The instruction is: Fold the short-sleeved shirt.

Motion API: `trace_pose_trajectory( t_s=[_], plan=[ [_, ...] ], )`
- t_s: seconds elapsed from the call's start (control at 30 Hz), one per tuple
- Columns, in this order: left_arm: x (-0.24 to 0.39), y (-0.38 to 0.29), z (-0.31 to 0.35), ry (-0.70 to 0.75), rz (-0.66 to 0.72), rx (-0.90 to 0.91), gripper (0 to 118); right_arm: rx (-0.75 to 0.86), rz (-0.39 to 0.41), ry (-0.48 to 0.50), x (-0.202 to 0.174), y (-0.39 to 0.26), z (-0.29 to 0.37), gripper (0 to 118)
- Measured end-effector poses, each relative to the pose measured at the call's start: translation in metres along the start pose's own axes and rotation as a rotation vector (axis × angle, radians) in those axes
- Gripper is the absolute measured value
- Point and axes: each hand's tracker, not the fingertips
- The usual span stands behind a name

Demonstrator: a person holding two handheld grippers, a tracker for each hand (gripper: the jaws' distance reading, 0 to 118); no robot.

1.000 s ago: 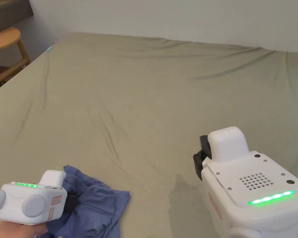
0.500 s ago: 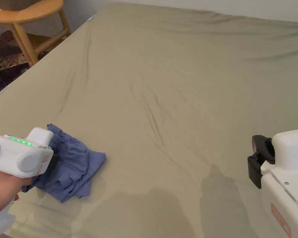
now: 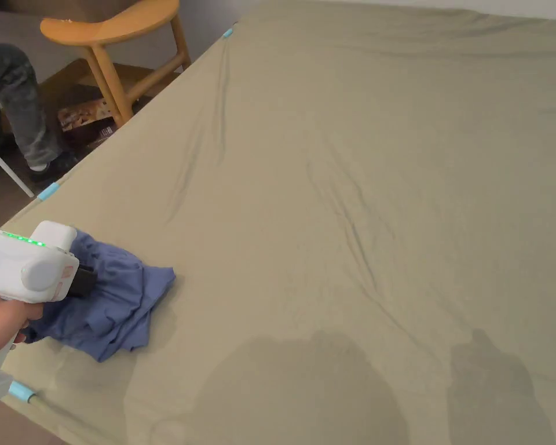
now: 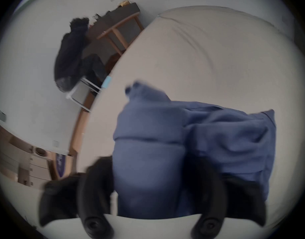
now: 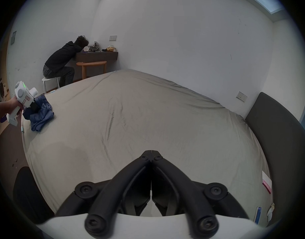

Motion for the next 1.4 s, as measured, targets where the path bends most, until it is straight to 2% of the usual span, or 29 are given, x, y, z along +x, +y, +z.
trace_pose_trajectory(
  t_s=[0.03, 0.07, 0.2, 0.33, 0.43, 0.57, 0.7, 0.77, 0.87, 0.97, 1.0, 1.2, 1.4],
  plan=[
    [-0.004, 0.002, 0.010, -0.003, 0.004, 0.060, 112, 0.001, -0.003, 0.001, 0.003, 0.000, 0.001, 1],
    [-0.008, 0.007, 0.026, -0.006, 0.034, 0.124, 118, 0.004, -0.008, 0.001, 0.007, 0.000, 0.004, 1],
    [-0.014, 0.029, 0.106, -0.026, 0.162, 0.320, 118, 0.035, -0.013, -0.031, 0.027, 0.003, 0.018, 1],
    [0.000, 0.044, 0.215, -0.053, 0.269, 0.671, 118, 0.110, -0.026, -0.077, 0.051, 0.013, 0.046, 1],
    [0.024, 0.047, 0.290, -0.183, 0.343, 0.846, 118, 0.185, -0.032, -0.114, 0.070, 0.025, 0.074, 1],
    [0.069, 0.042, 0.366, -0.402, 0.417, 0.952, 118, 0.288, -0.029, -0.172, 0.091, 0.036, 0.117, 1],
    [0.125, 0.030, 0.422, -0.491, 0.422, 1.045, 112, 0.357, -0.045, -0.212, 0.106, 0.039, 0.156, 1],
    [0.150, 0.022, 0.445, -0.486, 0.402, 1.082, 100, 0.375, -0.043, -0.227, 0.112, 0.036, 0.170, 1],
    [0.189, 0.010, 0.474, -0.504, 0.346, 1.132, 65, 0.399, -0.035, -0.261, 0.116, 0.029, 0.185, 1],
    [0.223, -0.001, 0.490, -0.515, 0.292, 1.158, 6, 0.411, -0.027, -0.281, 0.118, 0.020, 0.196, 1],
    [0.233, -0.005, 0.495, -0.514, 0.287, 1.165, 0, 0.416, -0.024, -0.288, 0.119, 0.016, 0.198, 1],
    [0.281, -0.031, 0.512, -0.509, 0.194, 1.182, 0, 0.450, -0.015, -0.333, 0.114, -0.008, 0.204, 1],
    [0.303, -0.050, 0.509, -0.510, 0.148, 1.163, 0, 0.404, -0.040, -0.297, 0.107, -0.029, 0.194, 1]
  ],
)
